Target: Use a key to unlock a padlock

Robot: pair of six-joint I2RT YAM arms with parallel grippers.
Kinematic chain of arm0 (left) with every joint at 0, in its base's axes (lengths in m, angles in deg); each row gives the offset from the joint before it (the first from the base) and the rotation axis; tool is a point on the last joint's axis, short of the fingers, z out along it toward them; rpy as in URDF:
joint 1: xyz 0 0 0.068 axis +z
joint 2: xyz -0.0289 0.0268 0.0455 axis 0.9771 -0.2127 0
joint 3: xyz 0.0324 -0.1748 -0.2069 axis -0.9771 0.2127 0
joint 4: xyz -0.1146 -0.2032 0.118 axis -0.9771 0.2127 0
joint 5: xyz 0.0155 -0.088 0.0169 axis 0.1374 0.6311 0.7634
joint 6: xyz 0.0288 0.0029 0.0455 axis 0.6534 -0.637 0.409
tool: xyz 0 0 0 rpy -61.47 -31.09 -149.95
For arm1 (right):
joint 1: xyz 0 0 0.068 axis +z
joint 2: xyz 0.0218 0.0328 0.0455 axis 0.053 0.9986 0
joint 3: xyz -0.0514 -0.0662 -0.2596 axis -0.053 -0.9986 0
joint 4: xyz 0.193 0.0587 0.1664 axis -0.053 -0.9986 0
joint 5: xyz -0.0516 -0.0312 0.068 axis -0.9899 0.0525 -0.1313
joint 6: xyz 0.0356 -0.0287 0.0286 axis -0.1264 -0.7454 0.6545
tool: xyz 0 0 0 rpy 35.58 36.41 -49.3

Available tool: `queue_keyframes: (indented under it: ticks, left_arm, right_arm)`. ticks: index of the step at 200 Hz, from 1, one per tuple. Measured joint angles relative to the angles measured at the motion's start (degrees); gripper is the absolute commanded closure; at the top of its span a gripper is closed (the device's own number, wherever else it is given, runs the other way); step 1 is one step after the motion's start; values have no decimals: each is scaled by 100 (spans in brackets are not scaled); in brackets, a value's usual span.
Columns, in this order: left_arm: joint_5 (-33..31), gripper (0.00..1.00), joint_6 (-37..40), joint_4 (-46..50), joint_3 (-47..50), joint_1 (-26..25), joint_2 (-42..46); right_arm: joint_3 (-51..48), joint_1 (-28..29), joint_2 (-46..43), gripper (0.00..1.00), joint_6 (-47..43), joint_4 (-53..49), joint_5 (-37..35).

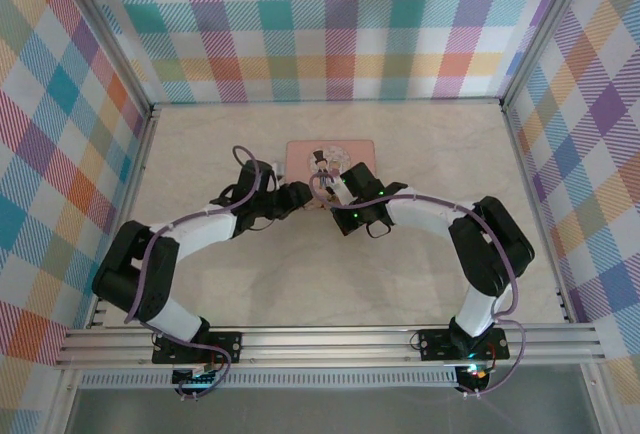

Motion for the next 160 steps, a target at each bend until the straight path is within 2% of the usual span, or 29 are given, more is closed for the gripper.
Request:
queue_keyframes:
  ticks: [65,160]
  left_arm:
    - [162,49,17,-138,-2,39,-24]
    - [535,51,-442,-796,-184,-671,-1198]
  right_arm:
    - [-79,-13,-76,100,90,157,87]
    - [-293,44,-184,100,415,538,216]
